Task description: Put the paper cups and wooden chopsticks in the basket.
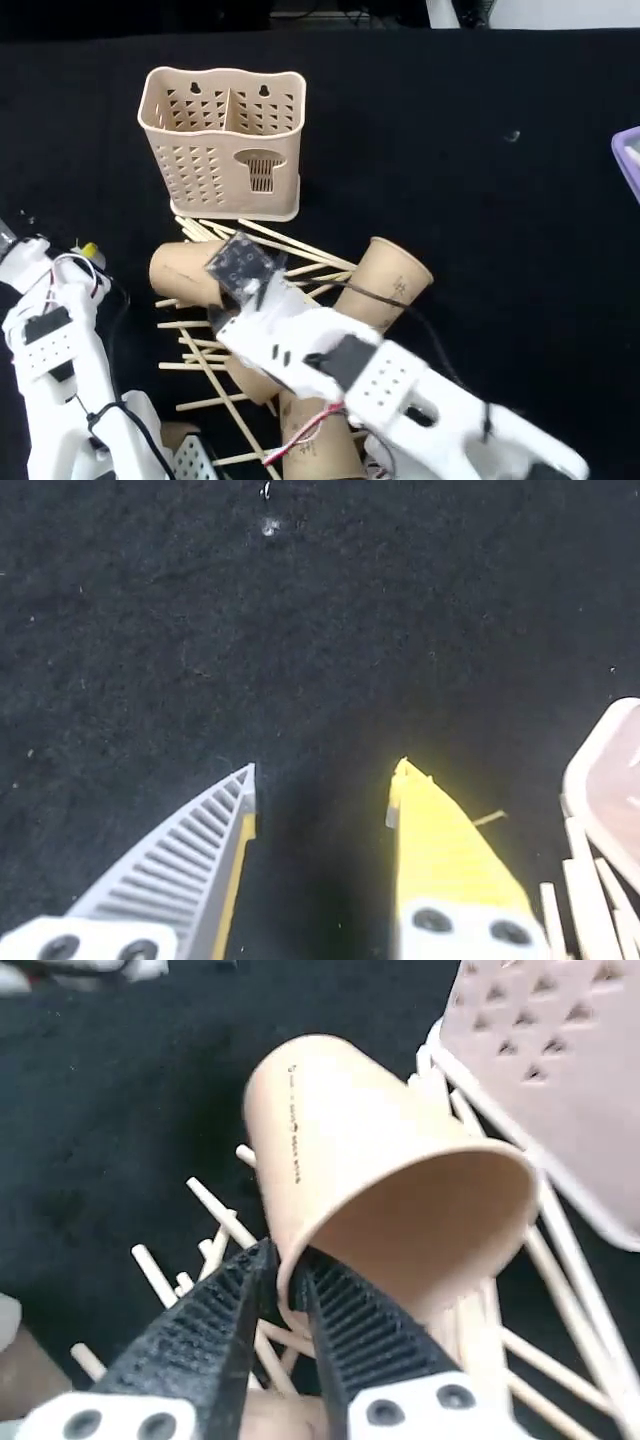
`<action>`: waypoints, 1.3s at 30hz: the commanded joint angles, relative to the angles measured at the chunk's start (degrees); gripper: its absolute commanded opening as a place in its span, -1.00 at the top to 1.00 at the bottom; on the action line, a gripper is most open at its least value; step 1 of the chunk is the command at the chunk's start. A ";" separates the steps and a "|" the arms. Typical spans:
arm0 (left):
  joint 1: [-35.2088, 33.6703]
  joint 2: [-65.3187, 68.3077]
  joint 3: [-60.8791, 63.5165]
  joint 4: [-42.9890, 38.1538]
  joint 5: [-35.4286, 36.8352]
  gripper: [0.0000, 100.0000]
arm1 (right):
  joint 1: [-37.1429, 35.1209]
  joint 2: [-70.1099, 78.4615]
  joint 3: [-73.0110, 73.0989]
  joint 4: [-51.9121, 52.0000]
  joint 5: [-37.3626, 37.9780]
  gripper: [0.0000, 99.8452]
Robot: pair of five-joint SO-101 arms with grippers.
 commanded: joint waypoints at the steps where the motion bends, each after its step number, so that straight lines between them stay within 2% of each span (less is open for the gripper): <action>1: -0.31 -1.23 2.15 -6.24 0.44 0.57 | 7.21 -12.35 -3.30 6.07 1.05 0.98; 4: -0.13 -1.05 3.56 -9.05 0.53 0.57 | 13.36 -21.23 -4.70 11.34 1.67 0.98; 8: 0.48 -0.70 3.91 -9.32 0.53 0.57 | 19.08 -27.12 -13.58 23.91 13.10 0.98; 11: 1.10 -0.70 3.91 -9.32 0.44 0.57 | 20.75 -24.66 -24.84 32.88 17.41 0.98; 17: 1.10 -0.70 3.91 -9.32 0.35 0.57 | 23.82 -6.20 -49.98 40.18 23.91 0.98; 23: 0.92 -0.70 4.00 -9.23 0.09 0.57 | 23.82 20.35 -71.87 45.71 38.77 0.98; 27: 0.75 -0.70 4.00 -9.23 0.09 0.57 | 23.91 33.36 -86.64 49.23 44.31 0.98; 34: 1.01 -0.70 4.00 -9.23 0.09 0.57 | 25.14 43.82 -106.68 55.47 47.38 0.98; 39: 1.01 -0.70 4.00 -9.23 0.09 0.57 | 25.23 48.48 -110.46 60.48 49.14 0.98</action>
